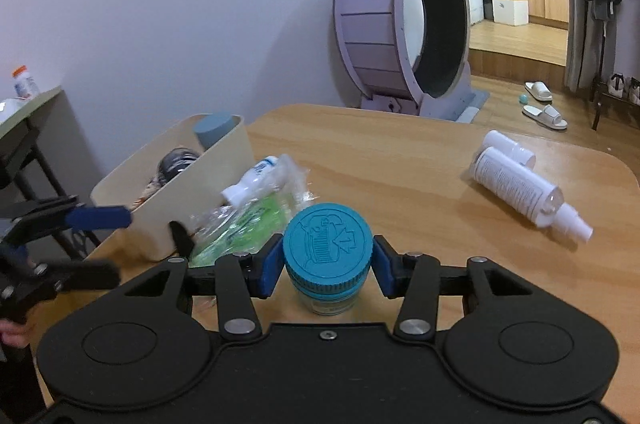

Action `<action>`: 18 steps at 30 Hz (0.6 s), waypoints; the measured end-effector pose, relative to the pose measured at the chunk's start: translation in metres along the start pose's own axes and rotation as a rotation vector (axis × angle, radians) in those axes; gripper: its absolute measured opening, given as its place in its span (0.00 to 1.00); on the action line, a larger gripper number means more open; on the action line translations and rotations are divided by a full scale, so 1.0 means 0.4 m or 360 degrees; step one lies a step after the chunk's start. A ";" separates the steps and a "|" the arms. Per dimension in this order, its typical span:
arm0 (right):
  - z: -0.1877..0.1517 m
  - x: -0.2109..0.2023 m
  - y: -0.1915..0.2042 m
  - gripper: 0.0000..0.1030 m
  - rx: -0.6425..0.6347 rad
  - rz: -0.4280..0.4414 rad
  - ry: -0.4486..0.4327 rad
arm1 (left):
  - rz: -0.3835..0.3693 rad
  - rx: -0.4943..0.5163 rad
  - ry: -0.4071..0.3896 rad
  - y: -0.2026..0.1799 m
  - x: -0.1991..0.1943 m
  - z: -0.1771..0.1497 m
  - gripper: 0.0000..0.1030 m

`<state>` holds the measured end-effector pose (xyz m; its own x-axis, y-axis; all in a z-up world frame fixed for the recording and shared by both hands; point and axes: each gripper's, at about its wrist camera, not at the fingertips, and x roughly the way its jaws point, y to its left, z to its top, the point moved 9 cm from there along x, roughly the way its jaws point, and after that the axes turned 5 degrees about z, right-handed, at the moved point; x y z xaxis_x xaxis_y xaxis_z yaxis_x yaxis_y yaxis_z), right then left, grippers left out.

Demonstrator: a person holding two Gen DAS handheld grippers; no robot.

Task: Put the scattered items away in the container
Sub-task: 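Close the right gripper around the teal pill bottle and lift, then carry the teal bottle into the basket and open the right gripper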

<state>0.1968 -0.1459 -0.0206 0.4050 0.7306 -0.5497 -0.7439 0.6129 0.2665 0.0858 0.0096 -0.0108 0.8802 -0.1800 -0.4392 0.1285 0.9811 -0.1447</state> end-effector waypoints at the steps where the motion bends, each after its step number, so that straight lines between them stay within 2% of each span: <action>1: -0.001 -0.004 0.005 0.45 -0.0004 0.0002 -0.0011 | -0.0002 0.0005 0.0001 -0.003 0.002 -0.001 0.75; 13: -0.001 -0.064 0.079 0.45 -0.0131 0.0072 -0.0106 | 0.0010 0.0050 0.0001 -0.006 0.009 -0.005 0.75; 18: 0.043 -0.065 0.103 0.45 -0.0175 0.0082 -0.0138 | 0.0056 0.0026 -0.0029 0.034 -0.029 -0.001 0.75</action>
<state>0.1648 -0.1344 0.0182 0.4057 0.7863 -0.4659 -0.8167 0.5408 0.2014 0.0772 0.0250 -0.0080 0.8925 -0.1440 -0.4275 0.1044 0.9879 -0.1148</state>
